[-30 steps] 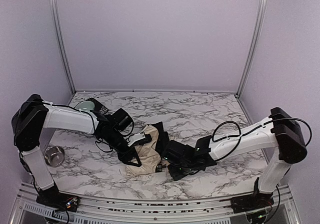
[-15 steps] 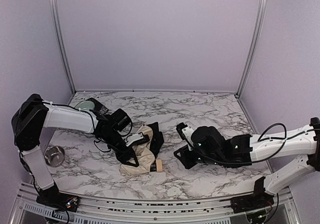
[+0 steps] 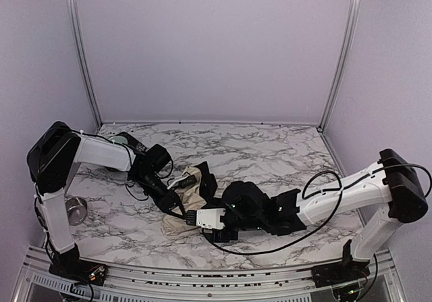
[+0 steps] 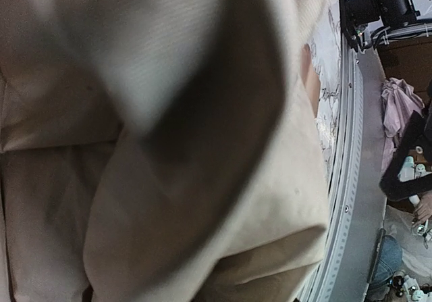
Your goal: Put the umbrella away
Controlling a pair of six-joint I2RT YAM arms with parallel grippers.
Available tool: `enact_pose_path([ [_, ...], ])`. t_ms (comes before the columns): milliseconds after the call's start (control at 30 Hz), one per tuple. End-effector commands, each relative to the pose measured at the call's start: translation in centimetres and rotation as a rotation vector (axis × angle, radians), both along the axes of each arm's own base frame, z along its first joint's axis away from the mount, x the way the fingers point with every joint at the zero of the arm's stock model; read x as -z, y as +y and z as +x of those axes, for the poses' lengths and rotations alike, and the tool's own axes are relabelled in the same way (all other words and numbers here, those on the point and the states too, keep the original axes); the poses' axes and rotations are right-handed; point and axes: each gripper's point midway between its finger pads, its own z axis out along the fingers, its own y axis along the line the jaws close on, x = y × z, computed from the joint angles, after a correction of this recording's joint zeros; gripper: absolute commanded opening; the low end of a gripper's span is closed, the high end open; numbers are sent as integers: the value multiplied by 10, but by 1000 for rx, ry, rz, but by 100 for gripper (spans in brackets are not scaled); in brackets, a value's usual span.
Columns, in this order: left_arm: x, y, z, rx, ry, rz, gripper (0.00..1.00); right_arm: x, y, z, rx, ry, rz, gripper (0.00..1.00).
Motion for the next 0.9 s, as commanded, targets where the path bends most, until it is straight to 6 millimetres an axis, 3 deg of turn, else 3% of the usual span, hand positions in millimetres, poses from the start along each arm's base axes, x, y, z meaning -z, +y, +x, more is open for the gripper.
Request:
enact_pose_path([
  [0, 17, 15, -10, -7, 98, 62, 31, 12, 24, 8, -161, -190, -107, 72],
  [167, 18, 15, -10, -6, 115, 66, 31, 36, 32, 29, -174, -193, -188, 72],
  [467, 18, 14, -9, -5, 128, 63, 30, 45, 29, 58, -207, -292, -235, 72],
  [867, 19, 14, -9, -5, 145, 65, 29, 94, 31, 65, -261, -181, -358, 64],
])
